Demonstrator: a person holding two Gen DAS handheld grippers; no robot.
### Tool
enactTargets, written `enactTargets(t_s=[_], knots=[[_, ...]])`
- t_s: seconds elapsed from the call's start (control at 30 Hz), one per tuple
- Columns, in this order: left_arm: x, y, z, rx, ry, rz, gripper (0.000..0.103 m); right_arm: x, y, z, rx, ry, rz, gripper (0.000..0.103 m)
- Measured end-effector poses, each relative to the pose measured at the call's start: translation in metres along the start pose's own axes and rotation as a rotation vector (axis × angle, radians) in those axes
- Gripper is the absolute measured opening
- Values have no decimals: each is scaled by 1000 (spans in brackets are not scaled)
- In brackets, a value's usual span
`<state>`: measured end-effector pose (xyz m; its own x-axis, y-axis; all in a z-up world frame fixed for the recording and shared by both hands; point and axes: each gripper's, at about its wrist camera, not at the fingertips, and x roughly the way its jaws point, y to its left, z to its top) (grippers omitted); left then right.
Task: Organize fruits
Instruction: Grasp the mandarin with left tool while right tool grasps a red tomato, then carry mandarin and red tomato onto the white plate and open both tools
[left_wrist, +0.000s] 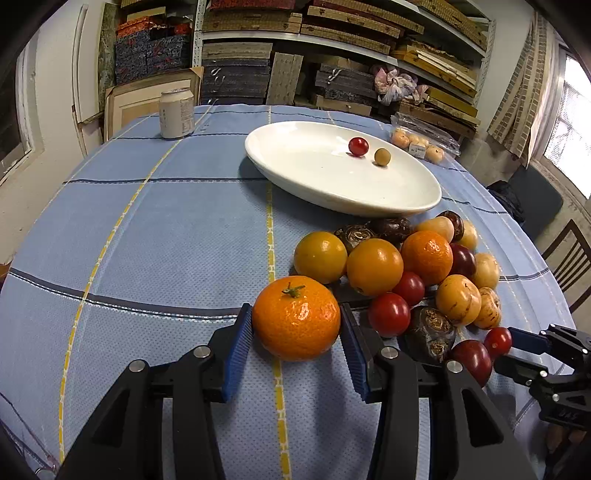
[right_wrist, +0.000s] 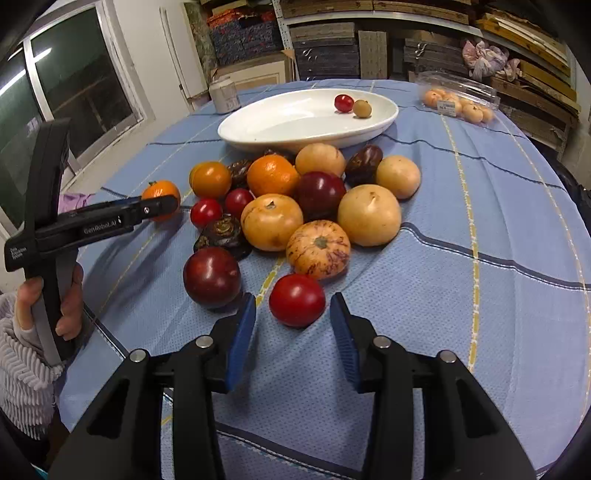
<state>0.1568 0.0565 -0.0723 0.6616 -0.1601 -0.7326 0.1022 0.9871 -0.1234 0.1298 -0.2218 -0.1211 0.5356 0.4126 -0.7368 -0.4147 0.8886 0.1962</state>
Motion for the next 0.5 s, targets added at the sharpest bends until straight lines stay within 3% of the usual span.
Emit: enactTargets(t_s=[0.3, 0.5], knots=[[2, -5, -1, 16, 9, 1, 47, 5, -2, 6, 14, 3, -23, 41], [4, -7, -1, 19, 20, 1, 47, 13, 10, 10, -65, 12, -76, 41]])
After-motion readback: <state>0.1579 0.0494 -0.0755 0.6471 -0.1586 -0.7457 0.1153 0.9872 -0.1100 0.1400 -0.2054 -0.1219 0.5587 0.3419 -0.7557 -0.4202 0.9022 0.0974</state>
